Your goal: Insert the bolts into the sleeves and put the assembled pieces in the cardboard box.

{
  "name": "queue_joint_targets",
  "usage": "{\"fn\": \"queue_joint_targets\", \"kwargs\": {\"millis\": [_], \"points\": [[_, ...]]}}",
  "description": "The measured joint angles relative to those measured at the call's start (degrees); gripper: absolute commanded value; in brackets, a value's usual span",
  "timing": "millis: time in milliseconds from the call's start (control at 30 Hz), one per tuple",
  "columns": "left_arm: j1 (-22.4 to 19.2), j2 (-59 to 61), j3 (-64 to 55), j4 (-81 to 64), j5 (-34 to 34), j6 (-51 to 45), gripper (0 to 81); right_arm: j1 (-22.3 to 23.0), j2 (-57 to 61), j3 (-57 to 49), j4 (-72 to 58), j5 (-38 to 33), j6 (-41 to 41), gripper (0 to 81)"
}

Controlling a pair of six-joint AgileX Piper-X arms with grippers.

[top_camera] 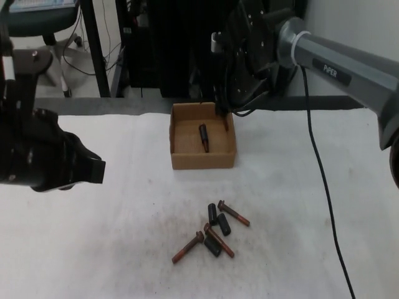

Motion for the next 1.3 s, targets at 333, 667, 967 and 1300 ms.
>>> {"fn": "queue_joint_targets", "kwargs": {"millis": [333, 667, 967, 1300], "points": [[0.0, 0.0, 0.0, -2.25, -0.13, 0.11, 0.1, 0.0, 1.41, -0.31, 0.0, -4.42, -1.15, 4.5], [0.0, 0.0, 0.0, -2.25, -0.16, 0.11, 0.1, 0.0, 2.85, -0.97, -0.46, -5.17, -1.62, 31.6], [-0.18, 0.25, 0.0, -3.35, 6.87, 0.11, 0.1, 0.0, -2.47, -1.07, 7.4, -7.02, -1.62, 0.3], [-10.48, 10.57, 0.0, -7.37, 8.23, 0.95, 0.1, 0.22, -15.7, 2.61, 25.88, -10.31, -7.27, 0.4]]}}
